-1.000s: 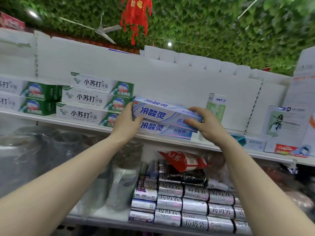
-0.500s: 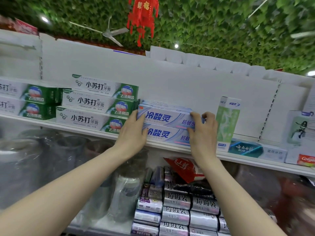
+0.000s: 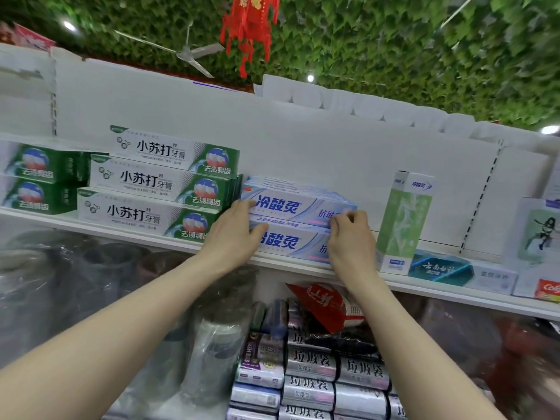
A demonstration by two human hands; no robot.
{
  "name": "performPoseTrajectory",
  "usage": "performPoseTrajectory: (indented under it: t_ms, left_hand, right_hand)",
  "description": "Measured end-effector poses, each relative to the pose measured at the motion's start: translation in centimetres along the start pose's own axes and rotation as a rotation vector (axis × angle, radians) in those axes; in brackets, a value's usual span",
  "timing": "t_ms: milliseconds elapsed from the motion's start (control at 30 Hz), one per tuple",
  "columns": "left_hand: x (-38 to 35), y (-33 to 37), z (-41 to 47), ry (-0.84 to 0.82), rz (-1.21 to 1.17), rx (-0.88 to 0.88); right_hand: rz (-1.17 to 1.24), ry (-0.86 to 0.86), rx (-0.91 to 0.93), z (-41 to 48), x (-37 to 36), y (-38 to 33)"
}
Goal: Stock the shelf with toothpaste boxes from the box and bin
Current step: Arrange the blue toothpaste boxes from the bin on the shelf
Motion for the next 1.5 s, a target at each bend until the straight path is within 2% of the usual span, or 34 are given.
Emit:
performPoseTrajectory:
  t_ms: [200, 367, 467, 567, 900, 1367, 1433, 1500]
  left_hand:
    - [-0.5, -0.5, 0.5, -0.026, 0.021, 0.009]
    - [-0.7, -0.4, -0.7, -0.057, -0.002, 0.025]
    - [-0.7, -0.5, -1.5, -0.060, -0.033, 0.026]
    - [-0.5, -0.7, -1.8, -0.065, -0.051, 0.032]
    - [-0.3, -1.6, -1.7, -0.027, -0.008, 0.061]
    - [0.3, -1.0, -1.8, -0.006, 0.099, 0.046]
    - [0.1, -1.0, -1.9, 0.005, 0.100, 0.053]
    - [0.0, -1.0, -2.2, 0.026, 0.097, 0.046]
  right_hand:
    - [0.009, -0.054, 0.005, 0.0, 0.1, 0.1]
    - [0.274, -0.034, -0.076, -1.6, 0.6, 0.7]
    - [0.392, -0.081, -0.218, -2.8, 0.3, 2.0]
    - [0.456, -0.147, -0.270, -2.9, -0.1, 2.5]
    - [0.401, -0.221, -0.245, -2.7, -0.6, 1.8]
    - [0.445, -0.316, -0.281, -2.3, -1.0, 1.7]
    - [0.432, -0.286, -0.287, -2.6, -0.7, 1.7]
    - [0.360, -0.169, -0.216, -3.0, 0.0, 1.3]
Point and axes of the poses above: each hand's wrist, its own z-axis towards the middle knuckle, its own x-axis out of the back of the hand, y = z × x, the point moved 7 cm from there along z, towards the middle knuckle, and after that the axes turned 13 degrees about -x, right-handed, at the moved point
